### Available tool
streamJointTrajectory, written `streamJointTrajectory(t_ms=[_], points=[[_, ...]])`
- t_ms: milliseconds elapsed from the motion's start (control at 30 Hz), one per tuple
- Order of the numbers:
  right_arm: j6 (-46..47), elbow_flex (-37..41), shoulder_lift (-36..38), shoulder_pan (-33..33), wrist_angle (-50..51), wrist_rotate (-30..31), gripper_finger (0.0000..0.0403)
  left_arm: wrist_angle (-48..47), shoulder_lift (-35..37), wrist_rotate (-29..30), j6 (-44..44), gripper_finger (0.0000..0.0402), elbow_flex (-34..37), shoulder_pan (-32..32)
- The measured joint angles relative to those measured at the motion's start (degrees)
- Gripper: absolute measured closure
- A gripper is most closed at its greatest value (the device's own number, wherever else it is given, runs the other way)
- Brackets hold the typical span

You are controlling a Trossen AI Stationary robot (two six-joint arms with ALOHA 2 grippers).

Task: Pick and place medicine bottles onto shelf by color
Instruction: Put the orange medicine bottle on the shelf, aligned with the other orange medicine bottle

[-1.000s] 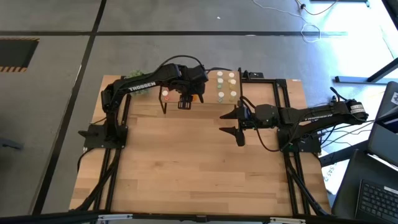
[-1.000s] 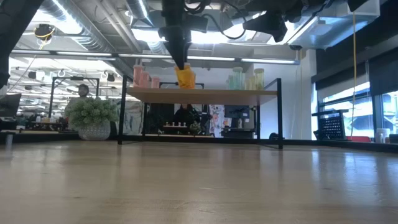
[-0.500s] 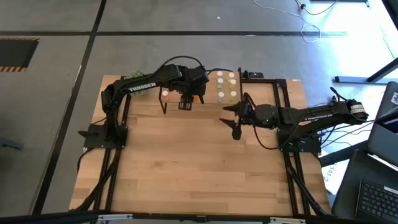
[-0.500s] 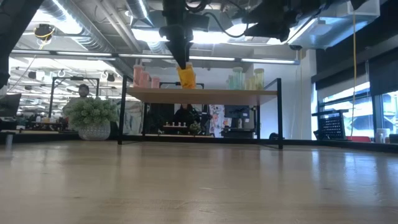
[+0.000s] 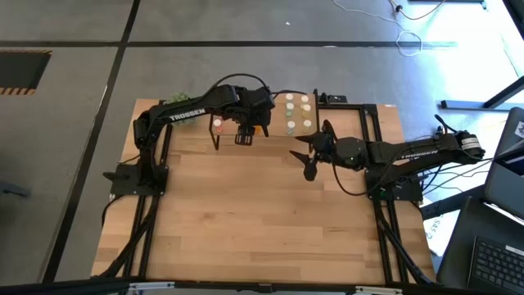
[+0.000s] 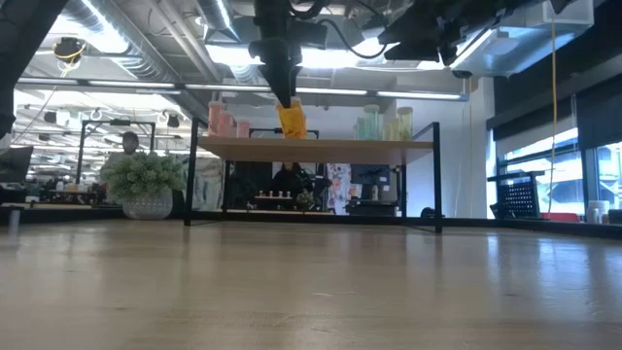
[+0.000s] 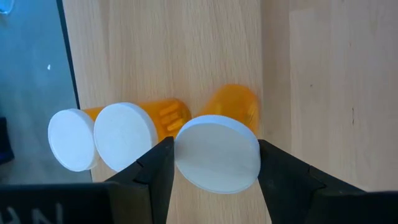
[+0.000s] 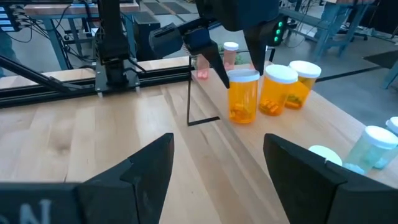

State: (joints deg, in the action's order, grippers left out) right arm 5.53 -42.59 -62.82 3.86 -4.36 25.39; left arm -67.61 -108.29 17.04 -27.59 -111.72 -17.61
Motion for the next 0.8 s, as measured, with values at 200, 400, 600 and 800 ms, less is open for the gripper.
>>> streamJointTrajectory(t_ms=[200,400,600,800], points=[[0.03,0.0,0.01,0.0,-0.02,0.0,0.0153,-0.39,0.0,0.02,0.09,0.0218,0.0,-0.09],[0.09,0.0,0.0,0.0,-0.02,-0.02,0.0153,-1.2,0.02,0.04,0.17,0.0218,0.0,-0.09],[0.18,0.02,0.0,0.0,-0.03,-0.04,0.0153,-1.25,0.02,0.04,0.13,0.0218,0.0,-0.11],[0.16,0.02,0.0,0.0,-0.04,-0.04,0.0153,-1.27,0.02,0.0,0.13,0.0218,-0.02,-0.11]])
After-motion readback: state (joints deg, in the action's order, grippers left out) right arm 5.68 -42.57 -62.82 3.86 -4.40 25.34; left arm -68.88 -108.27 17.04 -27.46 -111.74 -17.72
